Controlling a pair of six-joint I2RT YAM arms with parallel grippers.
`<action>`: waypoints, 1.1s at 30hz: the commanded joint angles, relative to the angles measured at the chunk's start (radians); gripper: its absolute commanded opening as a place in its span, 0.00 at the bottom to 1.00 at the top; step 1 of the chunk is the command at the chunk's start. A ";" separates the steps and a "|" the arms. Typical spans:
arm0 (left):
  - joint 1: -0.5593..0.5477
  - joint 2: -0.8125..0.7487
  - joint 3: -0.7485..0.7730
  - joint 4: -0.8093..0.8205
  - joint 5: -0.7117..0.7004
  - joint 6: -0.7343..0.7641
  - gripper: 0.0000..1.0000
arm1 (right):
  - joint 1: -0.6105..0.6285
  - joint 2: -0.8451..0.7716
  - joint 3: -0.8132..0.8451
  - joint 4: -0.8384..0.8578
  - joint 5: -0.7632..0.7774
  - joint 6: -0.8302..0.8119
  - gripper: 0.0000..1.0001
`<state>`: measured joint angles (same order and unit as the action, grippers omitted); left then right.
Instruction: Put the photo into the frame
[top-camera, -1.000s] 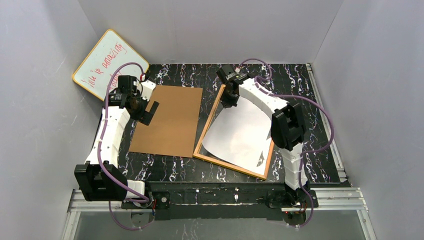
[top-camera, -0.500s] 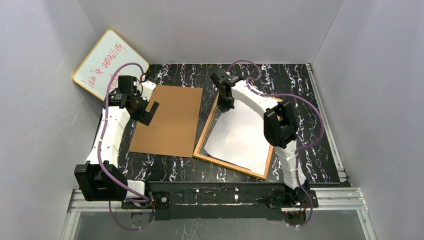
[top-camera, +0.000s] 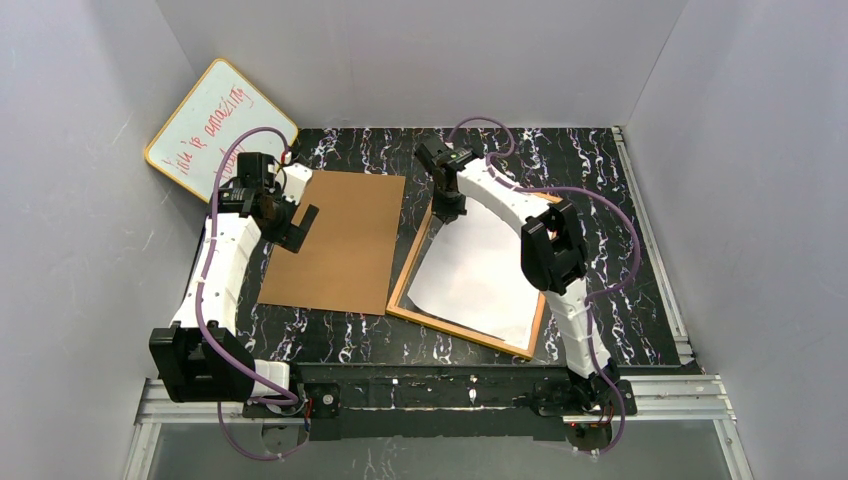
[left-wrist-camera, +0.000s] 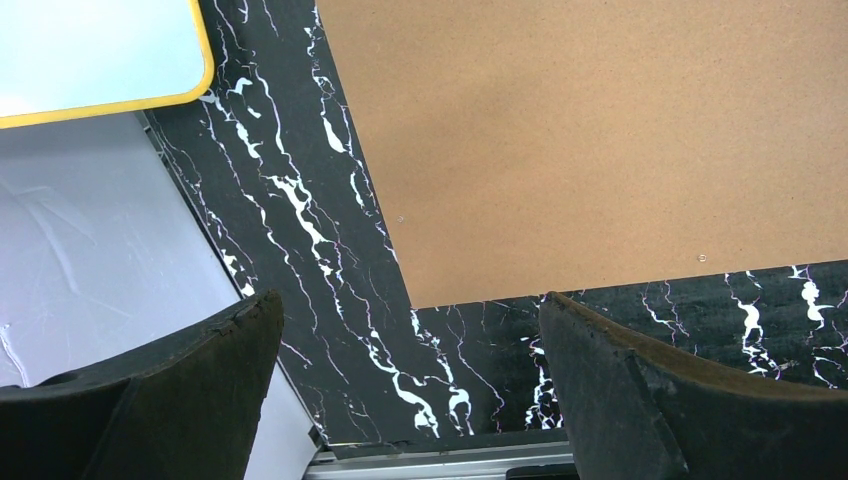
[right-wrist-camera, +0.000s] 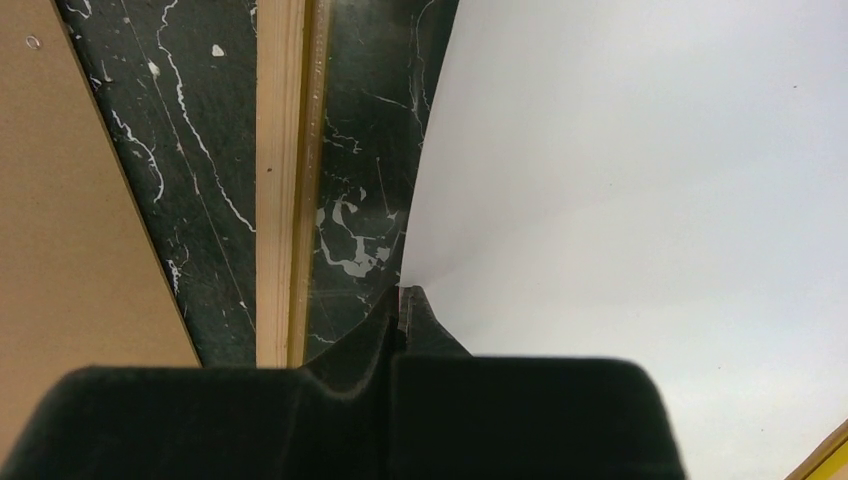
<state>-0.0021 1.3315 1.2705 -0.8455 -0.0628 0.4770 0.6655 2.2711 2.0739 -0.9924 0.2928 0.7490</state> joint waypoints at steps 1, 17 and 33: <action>0.001 -0.029 -0.010 -0.029 0.016 0.007 0.98 | 0.005 0.004 0.023 -0.004 0.025 -0.003 0.01; 0.001 -0.037 -0.027 -0.045 0.031 0.026 0.98 | 0.009 -0.060 -0.055 0.063 -0.051 0.017 0.81; 0.001 -0.031 0.002 -0.052 0.048 -0.007 0.98 | 0.007 -0.290 -0.114 0.178 -0.151 -0.052 0.99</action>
<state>-0.0021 1.3296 1.2388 -0.8684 -0.0391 0.4919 0.6697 2.1193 1.9896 -0.8902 0.1715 0.7349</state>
